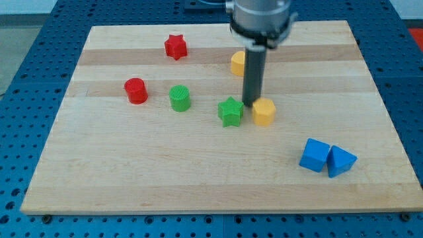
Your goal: Slide the green star closer to yellow hexagon
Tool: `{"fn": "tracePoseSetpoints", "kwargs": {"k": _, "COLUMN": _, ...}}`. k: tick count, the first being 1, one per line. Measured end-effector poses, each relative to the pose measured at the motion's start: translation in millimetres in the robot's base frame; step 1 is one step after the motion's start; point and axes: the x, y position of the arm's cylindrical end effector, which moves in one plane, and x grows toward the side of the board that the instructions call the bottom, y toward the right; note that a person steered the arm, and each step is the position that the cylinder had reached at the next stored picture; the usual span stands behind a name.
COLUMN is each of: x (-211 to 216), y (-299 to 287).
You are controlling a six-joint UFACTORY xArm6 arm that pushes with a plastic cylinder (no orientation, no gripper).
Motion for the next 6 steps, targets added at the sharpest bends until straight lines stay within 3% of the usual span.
{"fn": "tracePoseSetpoints", "kwargs": {"k": 1, "x": 41.4, "y": 23.5}}
{"fn": "tracePoseSetpoints", "kwargs": {"k": 2, "x": 34.2, "y": 21.2}}
{"fn": "tracePoseSetpoints", "kwargs": {"k": 3, "x": -13.1, "y": 13.7}}
{"fn": "tracePoseSetpoints", "kwargs": {"k": 4, "x": -38.6, "y": -26.4}}
{"fn": "tracePoseSetpoints", "kwargs": {"k": 6, "x": -0.7, "y": -91.9}}
